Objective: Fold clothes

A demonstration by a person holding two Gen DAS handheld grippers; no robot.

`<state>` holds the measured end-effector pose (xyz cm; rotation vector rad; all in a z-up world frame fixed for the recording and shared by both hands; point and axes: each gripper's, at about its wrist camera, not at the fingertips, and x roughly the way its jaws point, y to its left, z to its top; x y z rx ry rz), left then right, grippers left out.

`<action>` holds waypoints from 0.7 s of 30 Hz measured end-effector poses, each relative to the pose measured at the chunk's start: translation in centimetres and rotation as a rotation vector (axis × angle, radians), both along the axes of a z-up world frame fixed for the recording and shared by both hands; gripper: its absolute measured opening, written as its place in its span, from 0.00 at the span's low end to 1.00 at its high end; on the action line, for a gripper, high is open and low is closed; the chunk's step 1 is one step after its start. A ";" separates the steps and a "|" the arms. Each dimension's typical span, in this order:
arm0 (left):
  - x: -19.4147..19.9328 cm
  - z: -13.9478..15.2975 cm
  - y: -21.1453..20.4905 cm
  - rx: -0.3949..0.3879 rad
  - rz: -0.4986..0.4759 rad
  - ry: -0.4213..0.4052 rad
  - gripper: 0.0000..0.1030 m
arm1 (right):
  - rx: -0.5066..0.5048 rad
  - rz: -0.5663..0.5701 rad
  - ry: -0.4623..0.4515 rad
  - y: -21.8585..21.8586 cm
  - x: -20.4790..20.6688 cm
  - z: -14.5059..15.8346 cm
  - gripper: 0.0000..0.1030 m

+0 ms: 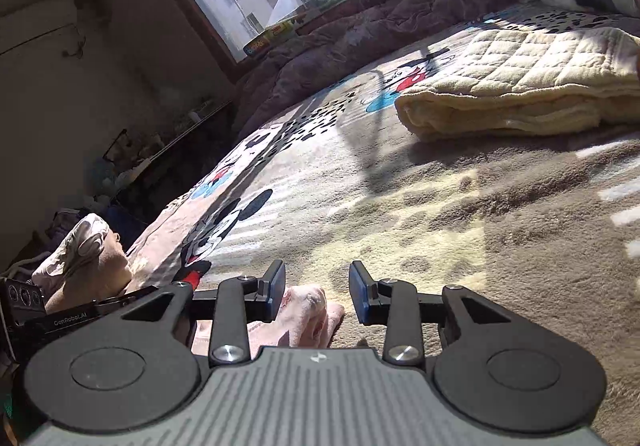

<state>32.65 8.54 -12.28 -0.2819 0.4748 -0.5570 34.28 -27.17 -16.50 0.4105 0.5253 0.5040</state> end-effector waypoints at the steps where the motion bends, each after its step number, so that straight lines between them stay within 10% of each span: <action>1: 0.3 -0.4 -0.7 0.023 -0.009 0.023 0.08 | -0.043 0.040 -0.039 0.7 -0.5 0.7 0.36; 5: 1.7 -2.5 -3.5 0.134 -0.024 0.136 0.10 | -0.118 0.076 0.018 2.1 0.2 -0.3 0.35; 10: 1.1 -2.3 -3.5 0.131 -0.028 0.091 0.12 | -0.071 0.043 0.087 1.1 0.8 -1.1 0.31; 21: -6.7 0.9 -4.1 0.197 -0.145 -0.075 0.23 | -0.182 0.170 -0.114 2.7 -8.4 2.4 0.33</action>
